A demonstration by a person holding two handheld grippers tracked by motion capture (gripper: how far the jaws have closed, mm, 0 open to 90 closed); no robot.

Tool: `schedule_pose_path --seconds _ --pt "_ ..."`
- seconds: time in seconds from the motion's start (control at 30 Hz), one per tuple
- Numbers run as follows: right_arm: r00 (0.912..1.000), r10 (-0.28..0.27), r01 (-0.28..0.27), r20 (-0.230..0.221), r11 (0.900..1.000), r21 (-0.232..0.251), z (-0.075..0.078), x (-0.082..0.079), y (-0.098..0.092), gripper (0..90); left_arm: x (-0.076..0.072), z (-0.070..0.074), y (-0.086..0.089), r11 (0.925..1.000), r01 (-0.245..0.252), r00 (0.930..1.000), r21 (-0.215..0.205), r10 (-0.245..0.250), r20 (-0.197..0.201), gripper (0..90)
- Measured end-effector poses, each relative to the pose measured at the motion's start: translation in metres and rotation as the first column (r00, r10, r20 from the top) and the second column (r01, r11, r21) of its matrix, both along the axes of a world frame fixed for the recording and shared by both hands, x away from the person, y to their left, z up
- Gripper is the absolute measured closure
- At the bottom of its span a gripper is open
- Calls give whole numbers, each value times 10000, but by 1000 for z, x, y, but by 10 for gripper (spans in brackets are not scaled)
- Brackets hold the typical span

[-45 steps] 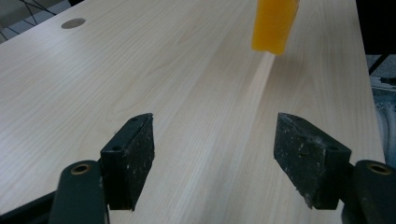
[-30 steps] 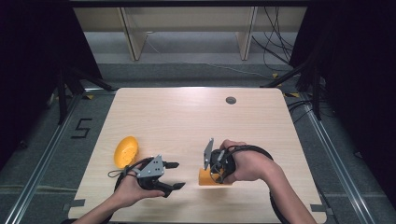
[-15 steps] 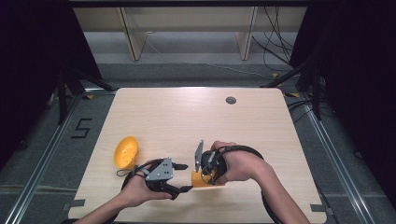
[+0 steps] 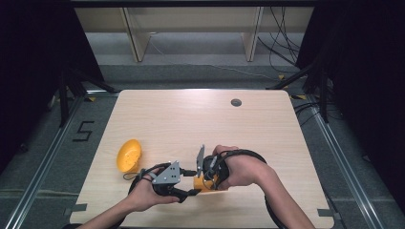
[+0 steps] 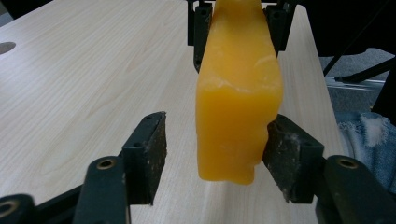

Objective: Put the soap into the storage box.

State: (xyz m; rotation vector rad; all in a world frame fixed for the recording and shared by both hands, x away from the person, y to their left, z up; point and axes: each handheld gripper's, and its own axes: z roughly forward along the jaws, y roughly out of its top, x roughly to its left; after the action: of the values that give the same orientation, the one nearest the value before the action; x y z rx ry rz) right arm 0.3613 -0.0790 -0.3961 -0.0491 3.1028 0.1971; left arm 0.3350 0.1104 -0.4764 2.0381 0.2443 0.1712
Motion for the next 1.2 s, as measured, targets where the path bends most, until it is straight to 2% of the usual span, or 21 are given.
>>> schedule_pose_path --seconds 0.03,0.07,0.1,0.13,0.17,0.2,0.23,0.3,0.33,0.43,0.47,0.6,0.63,0.67,0.73,0.83,0.9,1.0,1.1,1.13,1.2 --pt "9993 314 -317 214 9994 116 -1 1 1 618 0 0 0 10000 11 10000 46 -11 35 420" --pt "10000 -6 6 62 10000 54 0 -1 1 618 0 1 0 9999 49 10000 160 -50 58 427" --pt "10000 -42 42 35 10000 -9 0 -1 2 618 1 1 0 9997 147 9997 214 -151 171 436" --pt "9997 195 -195 147 9998 14 1 0 4 618 1 1 0 9994 168 9997 295 -173 184 450" --pt "9988 392 -397 282 9991 142 0 1 4 618 0 0 -1 9997 126 9999 226 -127 37 464" --pt "9998 148 -150 144 9998 109 -1 0 4 618 0 0 -1 9996 172 9998 208 -174 62 477" --pt "9992 348 -350 197 9993 99 -1 1 5 618 0 0 -1 9996 192 9998 226 -193 29 492" --pt "9987 384 -388 337 9992 102 0 0 6 618 0 -1 -2 9992 305 9995 268 -306 57 513" --pt "9999 40 -41 116 10000 33 0 -2 6 617 0 -1 -2 9991 323 9995 274 -324 49 523" --pt "9987 337 -339 373 9994 63 1 -2 7 617 1 0 -2 9977 512 9986 444 -516 81 558" --pt "9995 220 -220 229 9998 32 0 -2 7 617 1 -1 -2 9975 541 9985 444 -544 60 568" --pt "9998 96 -96 176 10000 0 -1 -4 7 617 2 -1 -3 9970 614 9981 474 -617 43 581" --pt "9997 160 -160 184 9999 17 -1 -3 8 617 2 -1 -3 9971 609 9981 465 -609 -9 584" --pt "9983 413 -415 399 9991 49 -1 -2 8 617 2 -1 -3 9972 601 9981 446 -596 -139 586" --pt "9994 250 -249 223 9997 -32 -2 -4 8 617 1 -2 -3 9968 649 9978 473 -641 -180 591" --pt "9982 587 -588 126 9983 30 -3 -2 10 616 0 -1 -2 9964 695 9975 488 -686 -195 598" --pt "9985 520 -521 160 9986 67 -2 -3 10 615 0 1 -1 9960 742 9970 496 -730 -253 599" --pt "9996 282 -282 5 9996 5 0 -5 9 612 -4 3 -1 9980 500 9987 386 -497 -94 601" --pt "9991 400 -402 131 9991 138 0 -3 9 599 -7 6 0 9981 402 9990 471 -411 182 602" --pt "9998 174 -174 59 9998 -5 3 -5 9 583 -8 6 -1 9984 380 9991 410 -388 189 602" --pt "9970 709 -713 299 9973 152 4 0 9 537 -9 7 0 9983 336 9991 484 -347 228 603"
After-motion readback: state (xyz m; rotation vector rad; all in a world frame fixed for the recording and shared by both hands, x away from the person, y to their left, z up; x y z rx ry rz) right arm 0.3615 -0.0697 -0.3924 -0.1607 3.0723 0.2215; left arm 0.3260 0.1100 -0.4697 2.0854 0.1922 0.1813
